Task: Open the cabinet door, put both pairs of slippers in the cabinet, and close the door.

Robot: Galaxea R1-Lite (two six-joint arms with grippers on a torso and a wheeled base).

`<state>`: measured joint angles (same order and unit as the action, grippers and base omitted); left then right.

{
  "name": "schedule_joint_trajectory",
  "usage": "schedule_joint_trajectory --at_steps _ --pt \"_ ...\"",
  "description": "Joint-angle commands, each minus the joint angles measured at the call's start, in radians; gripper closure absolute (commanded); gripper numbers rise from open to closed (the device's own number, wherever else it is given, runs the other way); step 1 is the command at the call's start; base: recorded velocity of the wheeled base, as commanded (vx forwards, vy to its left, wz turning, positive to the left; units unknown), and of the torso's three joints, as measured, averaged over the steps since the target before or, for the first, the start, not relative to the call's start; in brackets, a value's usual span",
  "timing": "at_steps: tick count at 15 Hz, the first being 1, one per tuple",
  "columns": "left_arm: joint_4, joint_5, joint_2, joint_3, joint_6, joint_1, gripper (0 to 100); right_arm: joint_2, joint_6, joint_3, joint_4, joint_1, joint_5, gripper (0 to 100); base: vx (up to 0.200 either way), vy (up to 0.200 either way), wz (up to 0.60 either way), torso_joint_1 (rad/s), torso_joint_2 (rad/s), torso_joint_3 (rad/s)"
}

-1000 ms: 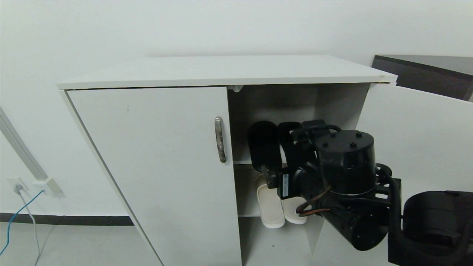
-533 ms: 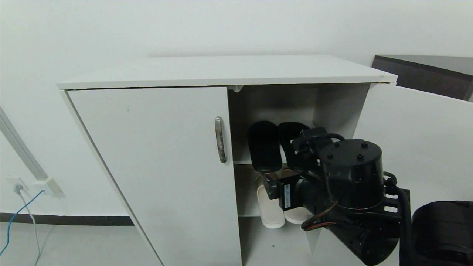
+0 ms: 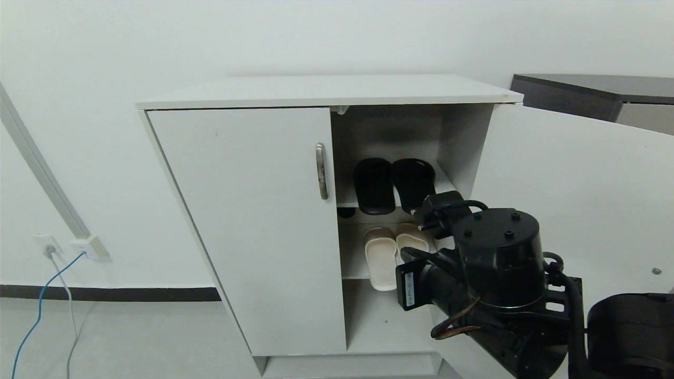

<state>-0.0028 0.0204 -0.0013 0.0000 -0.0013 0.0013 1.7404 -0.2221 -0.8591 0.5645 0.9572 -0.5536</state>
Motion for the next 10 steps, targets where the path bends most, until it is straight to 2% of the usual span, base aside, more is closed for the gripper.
schedule_joint_trajectory --at_steps 1,8,10 --pt "0.000 0.000 0.001 0.000 0.000 0.000 100 0.016 0.001 0.008 0.000 -0.012 0.001 100 -0.200 0.000 0.00 0.002 0.00 0.002" --pt "0.000 0.000 0.001 0.000 -0.002 0.000 100 0.019 0.007 0.031 0.000 -0.029 0.023 100 -0.200 0.000 0.00 0.002 0.00 0.002" --pt "0.000 0.000 0.001 0.000 -0.002 0.000 100 0.019 0.009 0.037 0.000 -0.029 0.023 100 0.000 0.000 0.00 0.000 0.00 0.000"
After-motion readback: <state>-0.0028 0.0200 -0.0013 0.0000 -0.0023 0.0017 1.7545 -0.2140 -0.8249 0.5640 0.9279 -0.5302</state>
